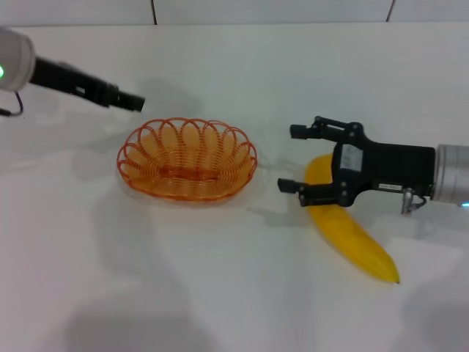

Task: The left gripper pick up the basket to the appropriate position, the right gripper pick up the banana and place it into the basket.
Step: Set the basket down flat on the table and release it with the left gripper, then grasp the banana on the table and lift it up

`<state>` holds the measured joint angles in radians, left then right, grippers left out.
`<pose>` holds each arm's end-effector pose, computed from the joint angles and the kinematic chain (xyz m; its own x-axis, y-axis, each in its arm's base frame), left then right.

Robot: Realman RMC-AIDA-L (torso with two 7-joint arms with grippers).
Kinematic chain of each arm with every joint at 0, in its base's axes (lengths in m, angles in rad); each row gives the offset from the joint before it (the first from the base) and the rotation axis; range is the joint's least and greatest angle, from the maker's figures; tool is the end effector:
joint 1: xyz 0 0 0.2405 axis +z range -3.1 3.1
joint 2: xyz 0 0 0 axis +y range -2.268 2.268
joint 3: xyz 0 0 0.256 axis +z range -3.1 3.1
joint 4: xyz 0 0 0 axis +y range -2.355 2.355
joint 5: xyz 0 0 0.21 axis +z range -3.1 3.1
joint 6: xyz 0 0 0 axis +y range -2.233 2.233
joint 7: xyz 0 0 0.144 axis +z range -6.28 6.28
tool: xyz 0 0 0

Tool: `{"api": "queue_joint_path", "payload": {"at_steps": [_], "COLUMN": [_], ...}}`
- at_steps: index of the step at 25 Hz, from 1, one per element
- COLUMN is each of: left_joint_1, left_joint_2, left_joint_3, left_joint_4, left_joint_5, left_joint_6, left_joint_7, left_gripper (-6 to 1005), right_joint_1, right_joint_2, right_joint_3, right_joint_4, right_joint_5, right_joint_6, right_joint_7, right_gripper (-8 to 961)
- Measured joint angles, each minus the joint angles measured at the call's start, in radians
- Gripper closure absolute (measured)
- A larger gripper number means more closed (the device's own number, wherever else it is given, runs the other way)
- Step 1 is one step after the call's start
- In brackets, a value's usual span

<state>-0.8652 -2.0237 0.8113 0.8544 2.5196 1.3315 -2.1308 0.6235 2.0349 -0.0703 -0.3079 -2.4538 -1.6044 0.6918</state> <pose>-0.1942 0.4369 0.0354 0.7919 0.5965 0.1305 0.5929 -0.7001 -0.3979 0.2826 0.3117 -0.0215 0.8604 0.0185 -0.5092 -0.1740 -0.9286 -0.3277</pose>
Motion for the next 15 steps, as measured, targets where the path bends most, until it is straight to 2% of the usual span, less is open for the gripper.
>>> {"api": "queue_joint_path", "payload": {"at_steps": [4, 7, 8, 10, 15], "left_joint_1": [0.131, 0.295, 0.336, 0.409, 0.497], "left_joint_2": [-0.005, -0.005, -0.005, -0.004, -0.003], "left_joint_3": [0.063, 0.108, 0.110, 0.099, 0.082], "left_joint_4": [0.209, 0.318, 0.326, 0.306, 0.191], "left_joint_5": [-0.146, -0.330, -0.385, -0.497, -0.651], "left_joint_6": [0.121, 0.142, 0.138, 0.132, 0.137], "left_joint_7": [0.029, 0.168, 0.220, 0.340, 0.594], "left_gripper": [522, 374, 324, 131, 101], "right_joint_1": [-0.014, -0.017, -0.018, -0.023, -0.031], "right_joint_2": [-0.001, -0.001, -0.001, -0.001, -0.001], "right_joint_3": [0.006, 0.007, 0.007, 0.007, 0.007], "right_joint_4": [-0.003, -0.001, -0.001, -0.001, -0.002], "right_joint_5": [0.030, 0.047, 0.054, 0.063, 0.068], "right_joint_6": [-0.003, -0.004, -0.005, -0.005, -0.006], "right_joint_7": [0.000, 0.000, 0.000, 0.000, 0.004], "right_gripper": [115, 116, 116, 117, 118]}}
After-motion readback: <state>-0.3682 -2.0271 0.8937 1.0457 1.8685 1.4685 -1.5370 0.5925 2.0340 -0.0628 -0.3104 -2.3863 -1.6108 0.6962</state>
